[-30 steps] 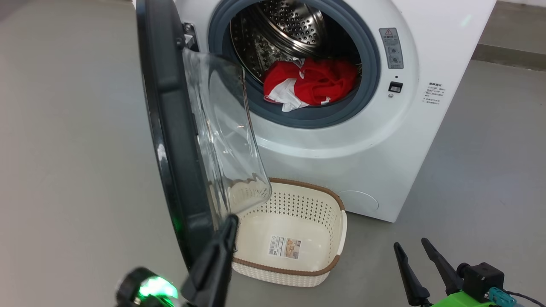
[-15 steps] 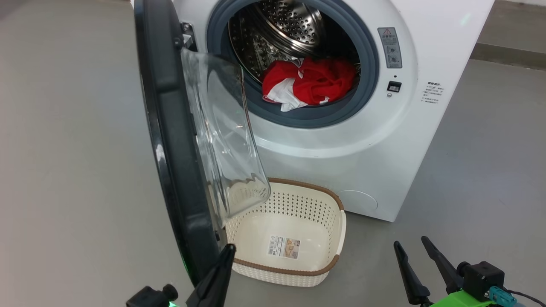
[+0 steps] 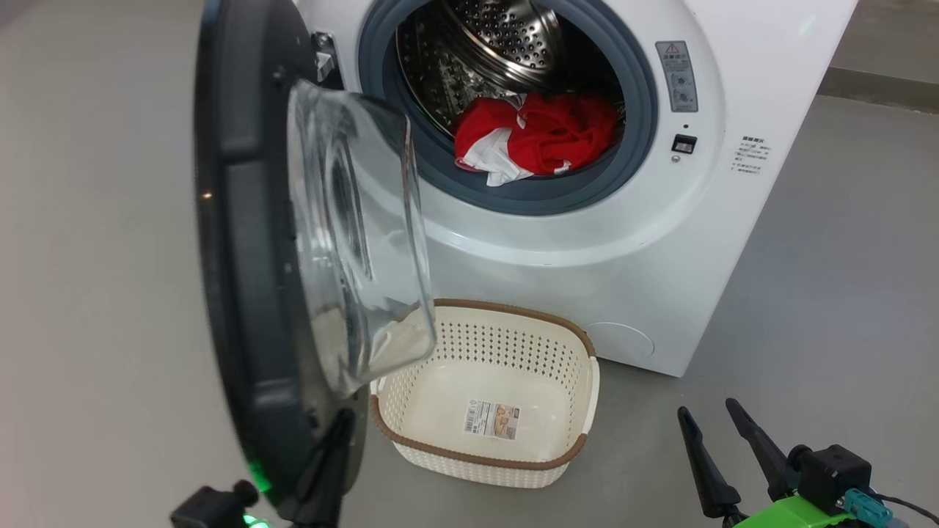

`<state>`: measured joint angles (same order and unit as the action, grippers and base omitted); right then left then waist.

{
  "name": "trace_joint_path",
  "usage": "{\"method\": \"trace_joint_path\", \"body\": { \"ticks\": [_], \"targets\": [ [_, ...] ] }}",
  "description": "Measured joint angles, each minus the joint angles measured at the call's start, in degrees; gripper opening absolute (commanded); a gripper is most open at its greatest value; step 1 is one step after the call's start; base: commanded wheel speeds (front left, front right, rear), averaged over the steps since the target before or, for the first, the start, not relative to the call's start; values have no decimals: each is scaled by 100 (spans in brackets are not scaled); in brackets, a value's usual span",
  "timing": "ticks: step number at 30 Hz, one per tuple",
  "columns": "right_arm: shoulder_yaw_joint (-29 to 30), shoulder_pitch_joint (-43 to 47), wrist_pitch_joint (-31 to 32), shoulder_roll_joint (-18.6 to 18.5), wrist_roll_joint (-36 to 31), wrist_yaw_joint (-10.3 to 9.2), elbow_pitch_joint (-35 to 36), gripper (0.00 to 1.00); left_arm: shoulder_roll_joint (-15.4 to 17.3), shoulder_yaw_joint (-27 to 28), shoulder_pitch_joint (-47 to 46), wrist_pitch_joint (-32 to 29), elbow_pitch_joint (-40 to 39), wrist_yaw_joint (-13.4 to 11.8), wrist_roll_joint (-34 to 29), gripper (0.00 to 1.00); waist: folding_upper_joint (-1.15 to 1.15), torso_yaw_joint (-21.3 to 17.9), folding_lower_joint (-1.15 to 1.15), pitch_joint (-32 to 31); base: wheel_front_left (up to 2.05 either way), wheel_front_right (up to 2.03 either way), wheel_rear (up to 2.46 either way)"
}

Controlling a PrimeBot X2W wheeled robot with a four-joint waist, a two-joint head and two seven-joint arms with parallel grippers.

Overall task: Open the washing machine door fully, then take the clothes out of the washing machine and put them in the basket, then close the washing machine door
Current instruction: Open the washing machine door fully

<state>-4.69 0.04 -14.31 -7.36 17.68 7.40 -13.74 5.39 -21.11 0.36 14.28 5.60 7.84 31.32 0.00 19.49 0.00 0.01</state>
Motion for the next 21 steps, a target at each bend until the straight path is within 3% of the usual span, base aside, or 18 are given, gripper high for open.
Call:
{"method": "trace_joint_path", "body": {
  "ticks": [10, 21],
  "targets": [
    [-18, -36, 0, 5, -47, 0, 109, 100, 55, 1029, 5, 2, 131, -1, -83, 0, 0, 41, 0, 117, 0, 0, 0],
    [-42, -159, 0, -25, -91, 0, 165, 100, 398, 2029, -289, 1, 693, -1, -134, 0, 0, 32, 0, 328, 0, 0, 0]
  ]
}}
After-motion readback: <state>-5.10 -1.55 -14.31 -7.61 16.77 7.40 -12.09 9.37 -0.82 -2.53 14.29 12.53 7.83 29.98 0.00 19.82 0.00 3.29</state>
